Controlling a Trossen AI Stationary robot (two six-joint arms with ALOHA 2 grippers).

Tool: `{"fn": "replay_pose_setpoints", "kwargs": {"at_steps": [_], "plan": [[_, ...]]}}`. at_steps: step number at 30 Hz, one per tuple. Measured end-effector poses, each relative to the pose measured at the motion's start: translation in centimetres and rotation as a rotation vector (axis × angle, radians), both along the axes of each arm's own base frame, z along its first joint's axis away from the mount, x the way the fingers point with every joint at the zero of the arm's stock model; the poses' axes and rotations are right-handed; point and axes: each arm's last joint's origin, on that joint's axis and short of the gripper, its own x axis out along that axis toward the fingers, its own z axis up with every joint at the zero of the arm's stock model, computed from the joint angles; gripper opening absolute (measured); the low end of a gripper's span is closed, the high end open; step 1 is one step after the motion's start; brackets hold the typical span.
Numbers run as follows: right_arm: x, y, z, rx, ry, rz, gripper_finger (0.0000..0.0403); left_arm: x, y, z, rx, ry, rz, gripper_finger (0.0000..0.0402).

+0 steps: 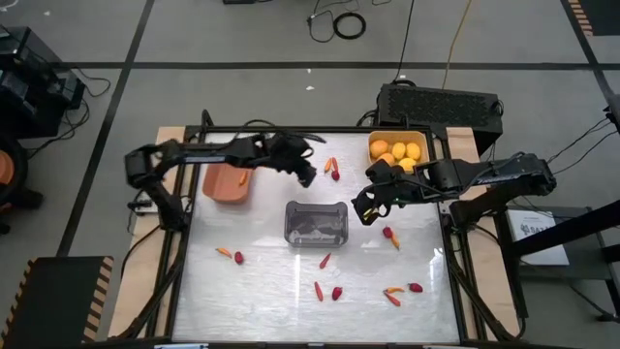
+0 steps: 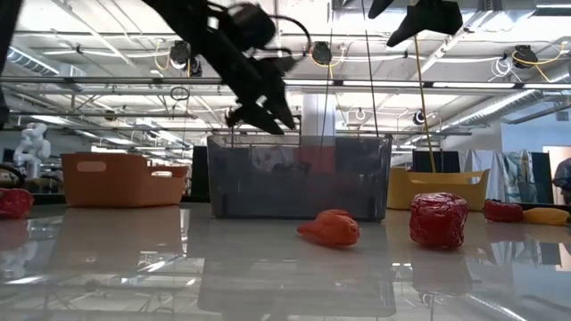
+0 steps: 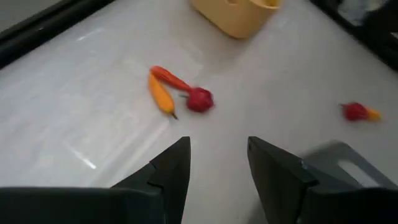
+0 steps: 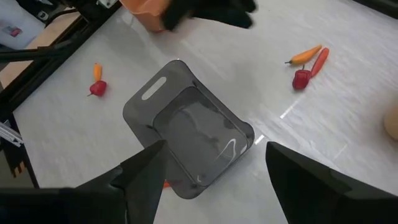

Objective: Sort produce into baskets
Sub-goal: Put the yellow chili into the orange bin

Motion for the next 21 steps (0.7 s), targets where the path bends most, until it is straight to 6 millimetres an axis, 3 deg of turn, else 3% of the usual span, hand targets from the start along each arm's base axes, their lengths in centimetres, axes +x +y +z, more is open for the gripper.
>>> {"fn": "replay_pose_setpoints", "kwargs": {"at_steps": [8, 16, 21], "plan": [[-0.1, 0.0, 0.0, 0.011, 0.003, -0.009, 0.0263, 3.5, 3.5, -4.1, -0.114, 0.058, 0.039, 0.0175], [-0.2, 0.0, -0.2, 0.007, 0.022, -0.008, 0.0263, 5.7, 4.4, -7.6, -0.13, 0.123, 0.066, 0.0227], [-0.2, 0.0, -0.2, 0.004, 0.031, -0.005, 0.0263, 6.2, 4.1, -8.4, 0.0, 0.185, 0.073, 0.0246]]}}
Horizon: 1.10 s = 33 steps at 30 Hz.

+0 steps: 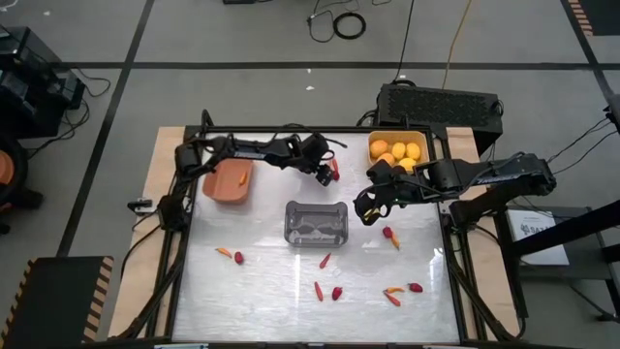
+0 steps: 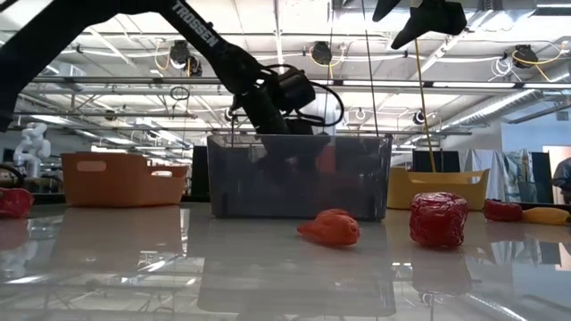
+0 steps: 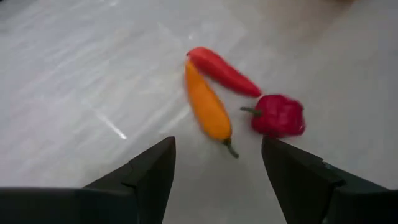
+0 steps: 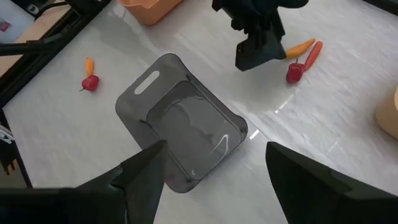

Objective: Sort produce into baskets
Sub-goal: Put the yellow chili into the orange bin

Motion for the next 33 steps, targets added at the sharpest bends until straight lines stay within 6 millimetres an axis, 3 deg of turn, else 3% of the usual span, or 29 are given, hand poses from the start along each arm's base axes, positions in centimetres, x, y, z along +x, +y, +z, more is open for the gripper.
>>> {"fn": "replay_pose_setpoints", "kwargs": {"at_steps": [9, 16, 33], "plan": [[-0.1, 0.0, -0.1, 0.006, 0.009, -0.002, 0.0263, 1.3, -1.3, -1.2, 0.071, -0.015, -0.079, 0.0247], [-0.1, 0.1, -0.1, 0.029, 0.009, 0.003, 0.0263, 1.6, -1.6, -1.4, 0.167, 0.017, -0.022, 0.0247], [-0.1, 0.1, -0.1, 0.036, 0.006, -0.004, 0.0263, 1.2, -1.8, -2.7, 0.087, 0.073, -0.008, 0.0246]]}}
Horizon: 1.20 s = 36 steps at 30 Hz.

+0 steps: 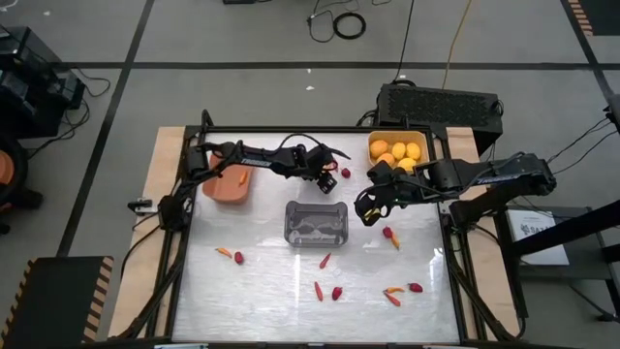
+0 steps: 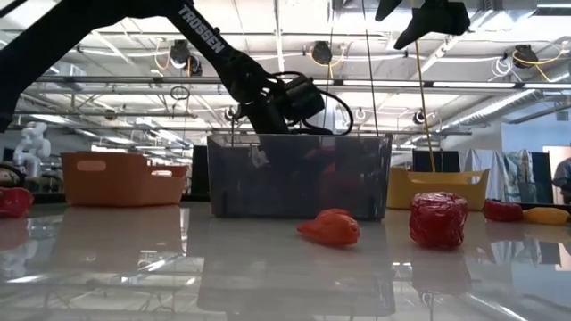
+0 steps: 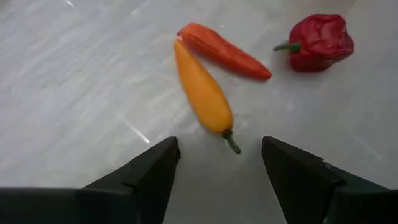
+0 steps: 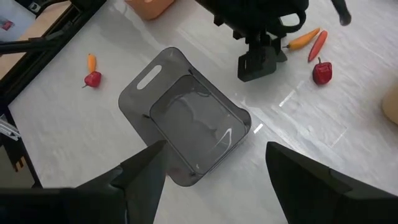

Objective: Sort produce into baskets
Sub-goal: Put the yellow chili into the orange bin

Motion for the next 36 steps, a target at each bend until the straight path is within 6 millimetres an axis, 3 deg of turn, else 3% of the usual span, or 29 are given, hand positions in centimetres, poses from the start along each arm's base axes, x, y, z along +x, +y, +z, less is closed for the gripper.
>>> {"fn": "replay_pose_setpoints", "kwargs": {"at_steps": [12, 30, 36], "plan": [[0.0, 0.0, 0.0, -0.001, -0.001, -0.001, 0.0263, 0.0, 0.1, -0.1, -0.004, -0.011, 0.027, 0.024], [0.0, 0.0, 0.0, -0.001, 0.0, 0.0, 0.0263, -0.1, 0.0, 0.0, -0.044, -0.007, 0.004, 0.0021], [0.0, 0.0, 0.0, -0.002, 0.0, 0.002, 0.0263, -0.9, -0.5, 2.2, -0.054, 0.011, -0.034, 0.0012]]}}
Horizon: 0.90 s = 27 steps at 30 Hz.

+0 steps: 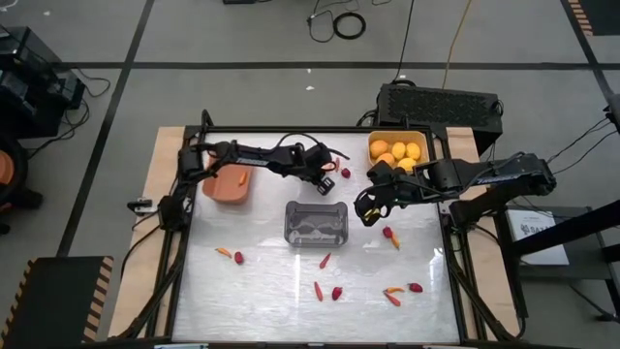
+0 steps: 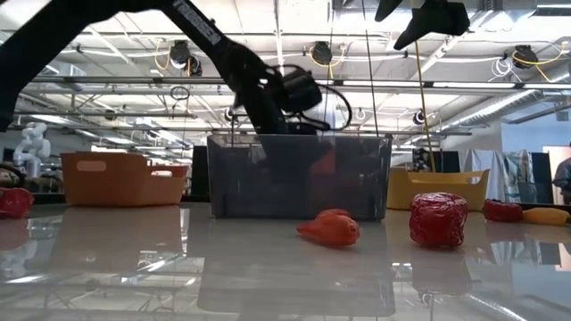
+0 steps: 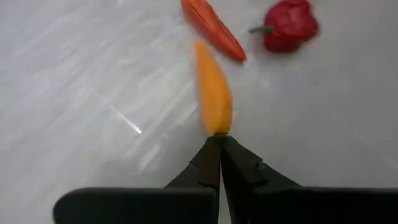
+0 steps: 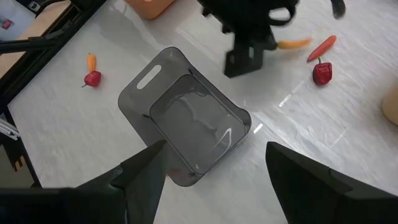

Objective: Sort produce into baskets
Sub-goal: Put the yellow chili into the orange bin

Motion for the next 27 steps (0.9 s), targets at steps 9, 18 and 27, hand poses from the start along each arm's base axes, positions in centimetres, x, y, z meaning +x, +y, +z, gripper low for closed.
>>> {"fn": "replay_pose_setpoints", "kwargs": {"at_steps": [9, 18, 27], "plan": [[0.1, 0.3, 0.1, -0.006, -0.01, 0.021, 0.0263, -4.3, -0.9, 7.5, -0.02, 0.077, -0.091, 0.0013], [0.3, 0.2, 0.3, -0.066, -0.033, 0.025, 0.0263, -13.2, -4.2, 15.7, -0.096, 0.251, -0.221, 0.0013], [0.4, 0.2, 0.4, -0.078, -0.049, 0.031, 0.0263, -23.0, -6.3, 14.9, -0.138, 0.279, -0.061, 0.0013]]}}
